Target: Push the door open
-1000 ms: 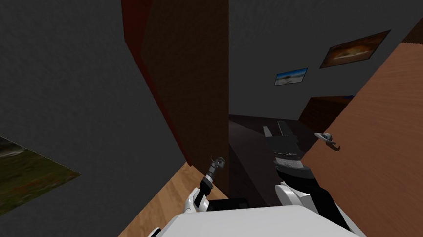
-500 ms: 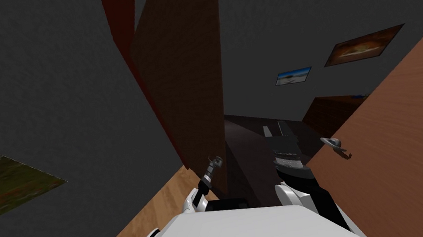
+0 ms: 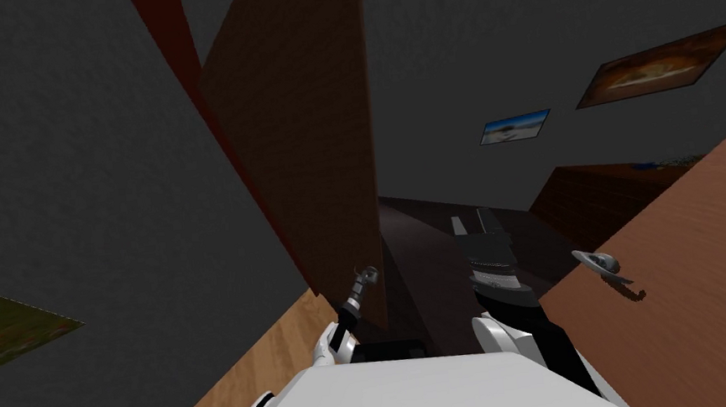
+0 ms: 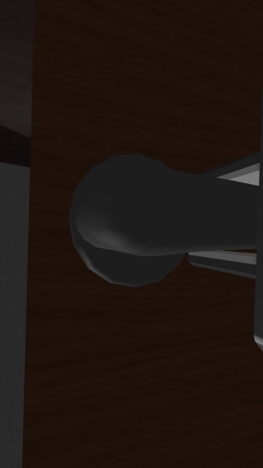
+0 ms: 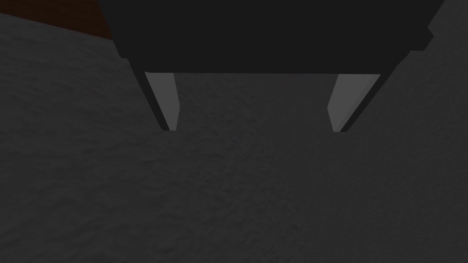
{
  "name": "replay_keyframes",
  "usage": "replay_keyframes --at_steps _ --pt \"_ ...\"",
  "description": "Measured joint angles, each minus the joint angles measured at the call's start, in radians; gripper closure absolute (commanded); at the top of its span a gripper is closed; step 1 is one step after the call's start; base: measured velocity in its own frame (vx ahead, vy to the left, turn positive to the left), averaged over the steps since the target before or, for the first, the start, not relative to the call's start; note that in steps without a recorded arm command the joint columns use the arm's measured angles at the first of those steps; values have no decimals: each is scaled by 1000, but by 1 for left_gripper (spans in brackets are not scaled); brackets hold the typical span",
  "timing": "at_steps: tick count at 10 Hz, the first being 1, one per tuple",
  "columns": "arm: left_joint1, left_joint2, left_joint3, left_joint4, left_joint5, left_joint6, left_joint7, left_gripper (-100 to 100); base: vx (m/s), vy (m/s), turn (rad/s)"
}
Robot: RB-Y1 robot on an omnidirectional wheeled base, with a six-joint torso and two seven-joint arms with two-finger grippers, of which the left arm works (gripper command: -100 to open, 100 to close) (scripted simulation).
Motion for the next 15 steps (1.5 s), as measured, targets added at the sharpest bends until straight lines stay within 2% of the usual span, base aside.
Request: replay_keyframes --at_steps 2,3,4,6,7,8,9,11,12,13,15 --pt "-27 -8 23 49 11 -24 -12 100 52 -38 -4" --pt "-26 -7 23 41 11 -21 -11 100 0 0 0" --pt "-15 -5 21 17 10 -8 -10 100 58 -70 48" --pt "-5 -1 42 10 19 7 -19 100 101 -118 77" --pt "17 3 49 -26 21 28 -23 100 70 -75 27" --pt "1 1 58 -4 26 23 -26 100 106 -101 20" --pt "-12 -5 74 26 33 6 -33 100 109 -134 54" --pt "-19 -6 98 33 44 4 -42 100 115 -138 64" --pt "-17 -13 115 28 51 13 -54 100 127 -152 70" --pt "-9 -11 126 10 55 26 -60 100 158 -173 71" --pt "-15 -20 161 23 70 24 -79 100 134 -154 77"
